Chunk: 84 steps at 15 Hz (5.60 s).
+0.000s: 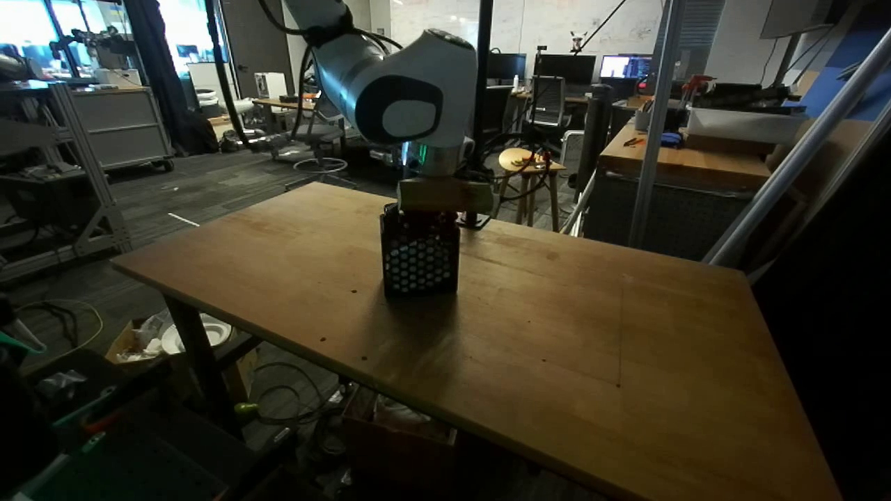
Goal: Put the white towel inside the black box
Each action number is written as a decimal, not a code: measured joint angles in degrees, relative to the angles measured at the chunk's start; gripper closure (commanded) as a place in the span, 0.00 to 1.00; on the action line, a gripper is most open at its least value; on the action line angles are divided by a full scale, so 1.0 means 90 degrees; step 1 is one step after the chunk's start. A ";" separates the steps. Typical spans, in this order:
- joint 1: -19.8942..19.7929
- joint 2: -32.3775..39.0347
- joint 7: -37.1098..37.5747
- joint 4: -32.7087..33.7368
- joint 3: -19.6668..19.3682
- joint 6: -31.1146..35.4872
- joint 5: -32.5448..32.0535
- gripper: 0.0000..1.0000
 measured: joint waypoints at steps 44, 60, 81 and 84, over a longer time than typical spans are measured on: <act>0.1434 -0.1319 0.1841 0.0080 -0.1153 -0.0644 -0.2276 0.99; 0.1177 0.0381 0.1845 0.0209 -0.1104 0.0466 -0.2392 0.99; 0.1000 -0.1172 0.2159 -0.0255 -0.0734 -0.0132 -0.2434 0.97; 0.1027 -0.1761 0.2434 -0.0371 -0.0777 -0.0146 -0.2434 0.96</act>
